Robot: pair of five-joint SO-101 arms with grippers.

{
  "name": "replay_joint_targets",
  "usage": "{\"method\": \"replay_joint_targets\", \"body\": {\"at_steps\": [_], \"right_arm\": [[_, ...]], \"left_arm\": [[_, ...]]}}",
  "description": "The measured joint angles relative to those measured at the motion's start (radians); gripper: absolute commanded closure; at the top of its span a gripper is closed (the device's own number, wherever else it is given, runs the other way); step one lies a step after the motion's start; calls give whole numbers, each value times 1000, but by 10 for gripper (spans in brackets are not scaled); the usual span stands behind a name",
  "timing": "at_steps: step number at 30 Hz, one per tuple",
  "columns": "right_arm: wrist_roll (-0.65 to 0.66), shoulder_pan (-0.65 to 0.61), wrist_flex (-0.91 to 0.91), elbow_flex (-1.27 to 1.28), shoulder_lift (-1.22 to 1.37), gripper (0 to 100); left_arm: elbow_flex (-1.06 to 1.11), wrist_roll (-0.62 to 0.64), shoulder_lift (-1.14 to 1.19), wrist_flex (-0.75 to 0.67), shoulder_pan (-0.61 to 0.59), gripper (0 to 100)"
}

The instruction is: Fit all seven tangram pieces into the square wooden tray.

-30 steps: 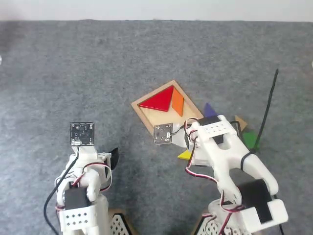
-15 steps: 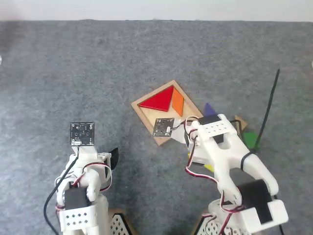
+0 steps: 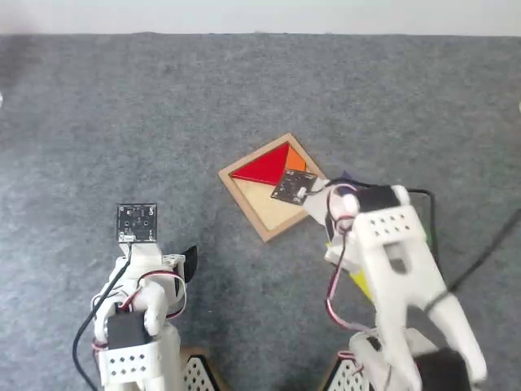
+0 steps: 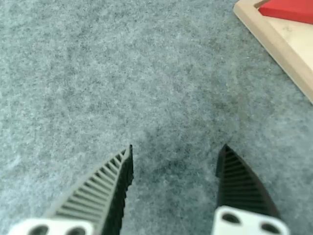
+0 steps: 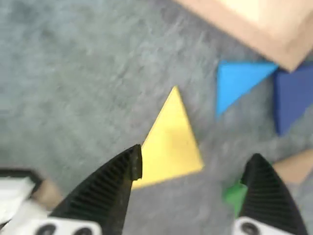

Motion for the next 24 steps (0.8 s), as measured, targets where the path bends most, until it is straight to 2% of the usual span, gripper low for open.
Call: {"method": "replay_joint_targets", "body": {"at_steps": [2, 4, 8, 17, 24], "right_arm": [[-8, -3, 78, 8, -41, 664], [-14, -3, 75, 57, -46, 664], [-58, 3, -49, 175, -6, 663], [-196, 141, -224, 167, 259, 663], [-236, 144, -302, 167, 287, 663]], "left_arm": [[0, 0, 0, 0, 0, 729], [0, 0, 0, 0, 0, 729], [0, 0, 0, 0, 0, 729], [0, 0, 0, 0, 0, 729], [0, 0, 0, 0, 0, 729]]}}
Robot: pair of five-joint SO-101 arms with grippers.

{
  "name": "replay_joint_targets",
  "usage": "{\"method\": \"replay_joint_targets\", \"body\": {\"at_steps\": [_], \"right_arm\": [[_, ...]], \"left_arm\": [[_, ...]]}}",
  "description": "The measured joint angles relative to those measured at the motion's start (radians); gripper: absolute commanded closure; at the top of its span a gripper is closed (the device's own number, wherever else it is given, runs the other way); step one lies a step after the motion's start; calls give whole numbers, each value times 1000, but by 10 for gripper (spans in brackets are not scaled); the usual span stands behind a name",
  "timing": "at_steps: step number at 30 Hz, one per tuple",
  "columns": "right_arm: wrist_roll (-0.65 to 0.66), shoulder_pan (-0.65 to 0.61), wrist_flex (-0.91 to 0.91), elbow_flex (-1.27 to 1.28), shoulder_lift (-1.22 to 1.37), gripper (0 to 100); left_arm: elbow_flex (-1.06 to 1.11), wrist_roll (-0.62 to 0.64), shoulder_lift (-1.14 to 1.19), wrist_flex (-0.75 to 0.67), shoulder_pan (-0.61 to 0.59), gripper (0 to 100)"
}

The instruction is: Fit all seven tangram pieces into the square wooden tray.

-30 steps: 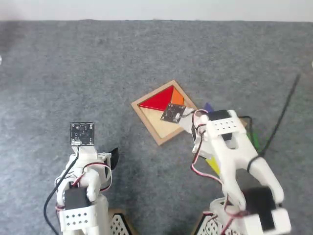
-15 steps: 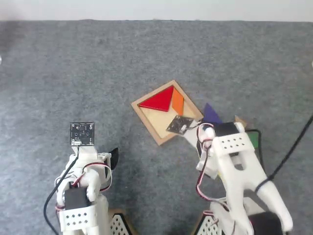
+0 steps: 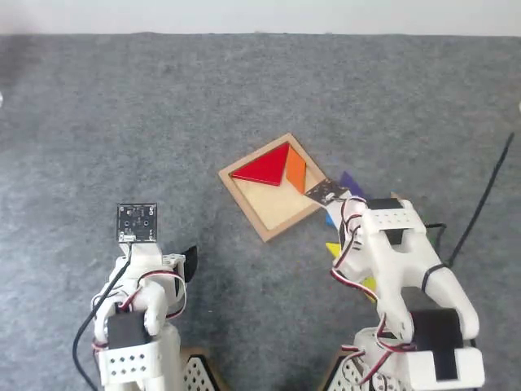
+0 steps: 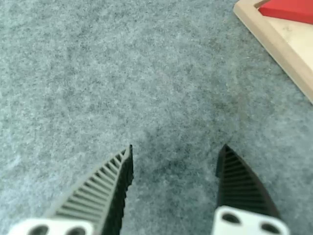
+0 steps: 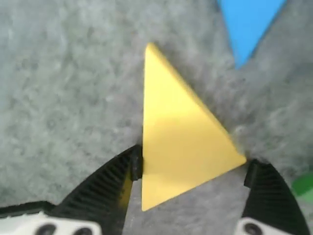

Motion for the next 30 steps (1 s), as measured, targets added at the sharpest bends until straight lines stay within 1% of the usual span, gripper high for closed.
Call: {"method": "replay_joint_targets", "body": {"at_steps": [3, 6, 8, 10, 13, 19, 30], "right_arm": [[5, -2, -26, 0, 8, 661], [37, -25, -44, 3, 8, 620], [78, -40, -48, 3, 8, 582], [135, -49, -48, 3, 8, 570], [204, -64, -48, 3, 8, 592], [221, -68, -34, 2, 8, 676], [226, -68, -12, -2, 8, 682]], "left_arm": [[0, 0, 0, 0, 0, 729], [0, 0, 0, 0, 0, 729], [0, 0, 0, 0, 0, 729], [0, 0, 0, 0, 0, 729], [0, 0, 0, 0, 0, 729], [0, 0, 0, 0, 0, 729], [0, 0, 0, 0, 0, 729]]}}
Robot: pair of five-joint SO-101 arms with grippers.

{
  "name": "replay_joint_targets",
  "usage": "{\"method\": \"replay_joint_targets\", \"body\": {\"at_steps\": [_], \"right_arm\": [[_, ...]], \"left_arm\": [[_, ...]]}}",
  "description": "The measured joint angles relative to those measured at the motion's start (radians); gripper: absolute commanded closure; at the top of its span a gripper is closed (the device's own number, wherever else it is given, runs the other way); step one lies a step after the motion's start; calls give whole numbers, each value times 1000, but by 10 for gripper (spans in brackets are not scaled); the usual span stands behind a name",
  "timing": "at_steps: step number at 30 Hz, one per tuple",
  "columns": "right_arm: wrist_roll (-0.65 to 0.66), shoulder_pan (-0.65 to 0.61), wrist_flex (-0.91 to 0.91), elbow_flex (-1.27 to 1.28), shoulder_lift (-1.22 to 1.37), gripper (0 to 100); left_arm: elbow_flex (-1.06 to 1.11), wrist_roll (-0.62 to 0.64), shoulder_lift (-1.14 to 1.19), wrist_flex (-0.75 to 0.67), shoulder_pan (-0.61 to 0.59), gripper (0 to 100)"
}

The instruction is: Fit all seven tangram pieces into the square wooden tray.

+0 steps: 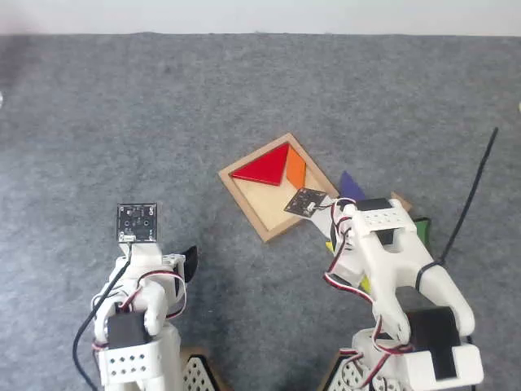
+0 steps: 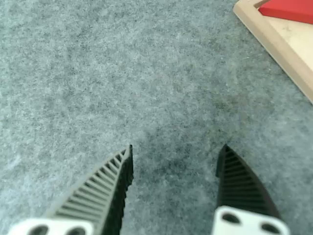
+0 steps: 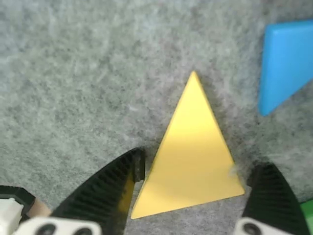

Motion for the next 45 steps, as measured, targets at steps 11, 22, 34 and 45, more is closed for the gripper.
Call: {"method": "replay_joint_targets", "body": {"at_steps": [11, 22, 34, 45], "right_arm": [[54, 0, 129, -25, -2, 682], [-87, 72, 137, -31, 0, 545], [-210, 0, 34, 35, 0, 567], [-216, -9, 34, 35, -2, 765]], "left_arm": [[0, 0, 0, 0, 0, 729], [0, 0, 0, 0, 0, 729], [0, 0, 0, 0, 0, 729], [0, 0, 0, 0, 0, 729]]}}
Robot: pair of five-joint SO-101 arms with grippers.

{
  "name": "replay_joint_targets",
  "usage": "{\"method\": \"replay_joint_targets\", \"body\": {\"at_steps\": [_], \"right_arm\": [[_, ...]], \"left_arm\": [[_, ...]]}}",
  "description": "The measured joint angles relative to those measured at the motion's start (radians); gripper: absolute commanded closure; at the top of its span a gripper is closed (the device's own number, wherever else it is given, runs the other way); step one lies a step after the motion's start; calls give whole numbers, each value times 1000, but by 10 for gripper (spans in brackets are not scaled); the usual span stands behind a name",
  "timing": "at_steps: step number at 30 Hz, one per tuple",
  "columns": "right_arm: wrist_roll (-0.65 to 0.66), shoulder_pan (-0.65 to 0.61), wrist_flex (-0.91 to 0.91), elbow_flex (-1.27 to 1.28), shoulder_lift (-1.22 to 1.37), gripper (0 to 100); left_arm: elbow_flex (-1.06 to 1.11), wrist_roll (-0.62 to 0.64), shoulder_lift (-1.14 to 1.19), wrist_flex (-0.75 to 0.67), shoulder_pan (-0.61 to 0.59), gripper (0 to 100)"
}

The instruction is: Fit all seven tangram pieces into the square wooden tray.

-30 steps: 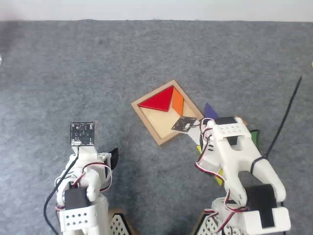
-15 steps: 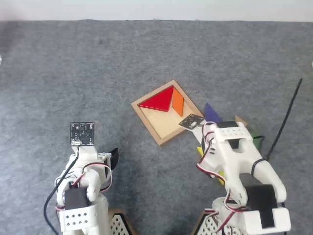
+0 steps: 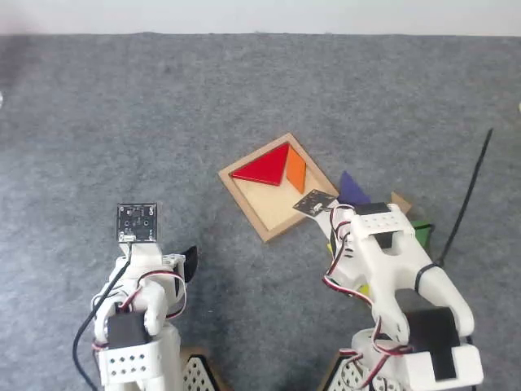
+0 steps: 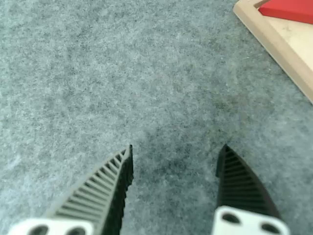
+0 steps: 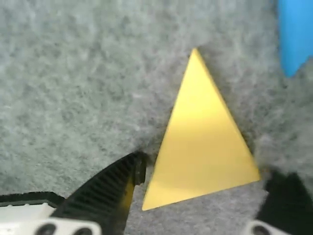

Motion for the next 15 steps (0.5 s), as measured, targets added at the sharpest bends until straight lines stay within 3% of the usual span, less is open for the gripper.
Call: {"method": "replay_joint_targets", "body": {"at_steps": [4, 15], "right_arm": [[-3, 0, -9, -17, -14, 824], [-5, 2, -25, -17, -15, 833]], "left_arm": [[0, 0, 0, 0, 0, 729], [0, 0, 0, 0, 0, 729]]}}
